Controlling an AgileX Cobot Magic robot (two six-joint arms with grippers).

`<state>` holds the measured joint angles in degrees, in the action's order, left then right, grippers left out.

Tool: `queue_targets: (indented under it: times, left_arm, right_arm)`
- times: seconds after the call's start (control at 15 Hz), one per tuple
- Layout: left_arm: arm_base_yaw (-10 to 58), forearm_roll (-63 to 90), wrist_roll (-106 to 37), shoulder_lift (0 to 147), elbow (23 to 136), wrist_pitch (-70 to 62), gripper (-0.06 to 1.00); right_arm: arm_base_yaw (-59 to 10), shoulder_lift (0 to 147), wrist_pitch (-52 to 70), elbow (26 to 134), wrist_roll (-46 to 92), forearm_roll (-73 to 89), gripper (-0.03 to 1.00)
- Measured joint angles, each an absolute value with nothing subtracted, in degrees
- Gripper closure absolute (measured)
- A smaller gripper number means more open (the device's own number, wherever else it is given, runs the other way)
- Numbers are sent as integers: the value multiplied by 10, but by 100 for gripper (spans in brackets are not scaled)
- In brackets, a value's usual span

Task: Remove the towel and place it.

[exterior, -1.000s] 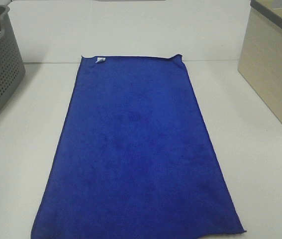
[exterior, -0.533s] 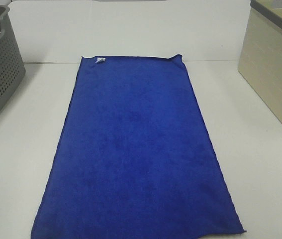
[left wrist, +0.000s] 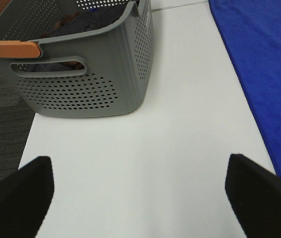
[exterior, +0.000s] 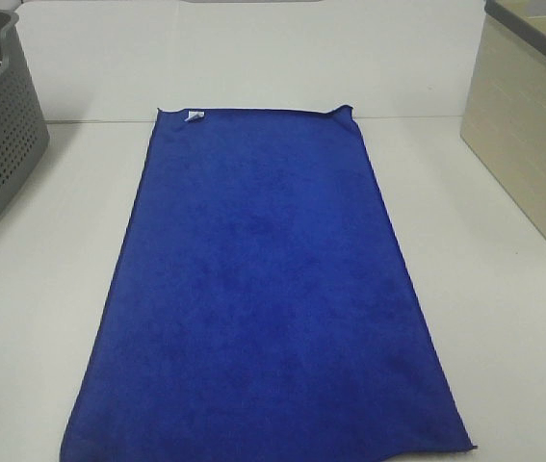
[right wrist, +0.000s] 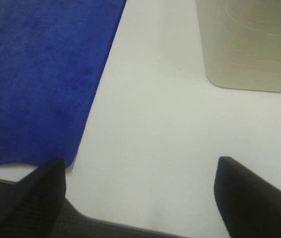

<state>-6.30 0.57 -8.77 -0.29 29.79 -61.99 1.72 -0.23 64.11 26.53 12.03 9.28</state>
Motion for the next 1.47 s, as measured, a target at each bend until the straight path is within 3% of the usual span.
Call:
queue_targets:
  times: [0.73, 1.47]
  left_arm:
    - [-12, 45, -60, -3, 298, -620, 6]
    - [-11, 45, -60, -3, 298, -620, 6]
  right_arm:
    - [17, -2, 641, 265, 120, 93, 17]
    - [17, -2, 641, 265, 121, 93, 17]
